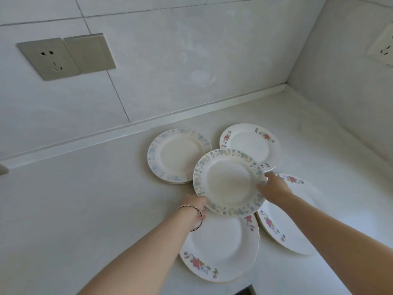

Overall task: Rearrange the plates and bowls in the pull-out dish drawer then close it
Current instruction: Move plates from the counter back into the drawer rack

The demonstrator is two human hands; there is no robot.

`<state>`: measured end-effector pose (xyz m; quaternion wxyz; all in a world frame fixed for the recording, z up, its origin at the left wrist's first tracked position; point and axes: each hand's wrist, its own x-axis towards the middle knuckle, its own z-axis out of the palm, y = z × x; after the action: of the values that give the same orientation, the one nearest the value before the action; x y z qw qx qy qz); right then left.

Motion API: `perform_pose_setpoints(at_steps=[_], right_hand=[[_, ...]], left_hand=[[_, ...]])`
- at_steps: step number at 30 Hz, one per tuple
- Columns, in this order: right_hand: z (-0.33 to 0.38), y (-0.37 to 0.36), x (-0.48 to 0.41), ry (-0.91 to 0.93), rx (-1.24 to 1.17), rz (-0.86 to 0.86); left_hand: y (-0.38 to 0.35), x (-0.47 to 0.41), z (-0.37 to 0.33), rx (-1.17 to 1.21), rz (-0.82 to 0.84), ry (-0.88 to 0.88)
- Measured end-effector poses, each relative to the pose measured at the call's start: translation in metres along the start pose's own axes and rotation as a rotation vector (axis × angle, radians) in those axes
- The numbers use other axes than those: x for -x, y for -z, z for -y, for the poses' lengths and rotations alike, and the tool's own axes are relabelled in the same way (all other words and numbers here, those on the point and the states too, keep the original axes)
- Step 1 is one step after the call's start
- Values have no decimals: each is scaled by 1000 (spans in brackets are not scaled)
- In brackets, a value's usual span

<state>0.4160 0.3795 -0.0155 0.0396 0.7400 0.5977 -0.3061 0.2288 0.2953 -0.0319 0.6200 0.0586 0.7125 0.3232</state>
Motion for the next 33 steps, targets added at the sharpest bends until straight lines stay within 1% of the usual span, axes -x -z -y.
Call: perform_pose_setpoints(at_steps=[3,5,9,13,16,21,24,28,30,32,33], right_hand=[[9,-5,-28,-53,-101,28],[12,-7,-41,-67,-104,36],[11,-6,-56,-91,-103,70],[27,-4,-46,6,-74,88],[56,-11,-24,134,-73,110],[119,-49,45,391,-158,225],[150,-88,103,531,-193,312],[177,-152,195,632,-189,487],[185,-185,244,670,-150,588],[191,-219,291,706,-95,688],[193,-236,315,723,-68,731]], left_hand=[[-10,-21,2,134,-2,-7],[-15,-27,6,227,-3,-14],[-21,-31,10,311,-44,-22],[-4,-18,12,342,-96,-47],[34,2,22,404,-150,-93],[123,59,63,662,-252,-206],[176,98,108,870,-324,-279],[242,147,184,1165,-446,-396],[272,171,224,1264,-555,-399],[303,193,264,1320,-692,-337],[317,204,286,1308,-757,-305]])
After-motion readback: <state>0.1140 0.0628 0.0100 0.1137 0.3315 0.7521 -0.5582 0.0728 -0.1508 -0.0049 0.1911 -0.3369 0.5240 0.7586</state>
